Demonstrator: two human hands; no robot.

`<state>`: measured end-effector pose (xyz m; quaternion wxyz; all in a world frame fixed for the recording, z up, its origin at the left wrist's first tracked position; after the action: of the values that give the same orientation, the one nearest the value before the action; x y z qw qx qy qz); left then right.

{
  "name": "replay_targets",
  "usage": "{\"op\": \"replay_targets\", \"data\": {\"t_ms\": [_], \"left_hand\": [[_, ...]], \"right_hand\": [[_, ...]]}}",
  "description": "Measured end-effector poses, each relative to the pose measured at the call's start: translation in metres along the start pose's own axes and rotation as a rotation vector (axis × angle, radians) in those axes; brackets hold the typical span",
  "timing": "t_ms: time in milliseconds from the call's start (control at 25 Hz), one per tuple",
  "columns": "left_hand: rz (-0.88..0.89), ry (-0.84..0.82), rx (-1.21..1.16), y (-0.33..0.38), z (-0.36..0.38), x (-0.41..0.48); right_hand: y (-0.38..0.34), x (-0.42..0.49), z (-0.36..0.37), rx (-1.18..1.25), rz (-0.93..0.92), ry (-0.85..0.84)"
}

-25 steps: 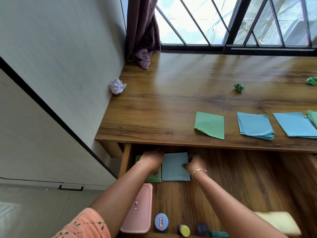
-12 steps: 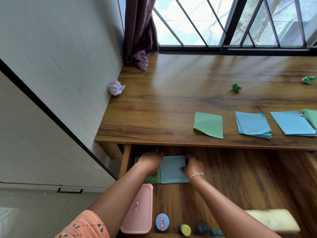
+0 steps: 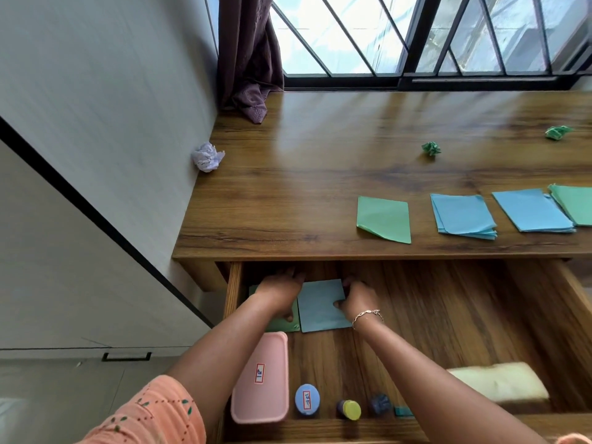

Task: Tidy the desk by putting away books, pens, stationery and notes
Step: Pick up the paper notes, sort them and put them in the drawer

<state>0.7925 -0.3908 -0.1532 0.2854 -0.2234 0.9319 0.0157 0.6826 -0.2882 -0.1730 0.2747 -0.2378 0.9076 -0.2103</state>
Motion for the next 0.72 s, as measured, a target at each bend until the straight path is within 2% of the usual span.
{"op": "replay_targets", "data": {"t_ms": [160,280,400,480,600,720], "left_hand": [[-0.004,-0.004,0.007,0.001,-0.005,-0.007],[0.004,0.053,0.013,0.014,-0.026,-0.021],[0.17,0.198,-0.084,0.048,-0.068,-0.041],[0.246,0.372,-0.243,0.064,-0.108,-0.053],[0.111,0.591,-0.554,0.052,-0.151,-0.046],[-0.169,0.584,-0.744,0.032,-0.158,-0.012]], "right_hand": [[-0.004,-0.012,-0.012,0.01,-0.061,0.071],[-0.021,-0.035,-0.036,0.008,-0.23,0.142],[-0.032,-0.059,-0.077,0.113,-0.374,0.241],[-0.025,-0.061,-0.11,0.188,-0.4,0.317],[0.003,-0.044,-0.168,0.264,-0.343,0.484],[0.044,-0.013,-0.226,0.347,-0.16,0.63]]}}
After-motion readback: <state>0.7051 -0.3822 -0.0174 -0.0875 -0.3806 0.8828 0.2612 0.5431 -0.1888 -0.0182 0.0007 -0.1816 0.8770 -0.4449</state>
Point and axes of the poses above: each hand's wrist, its own x-axis towards the middle knuckle, its own z-axis out of the palm, y = z × x, the point moved 9 cm from there along x, towards the middle knuckle, and after that the axes turned 5 degrees about x, right-handed, at the moved point
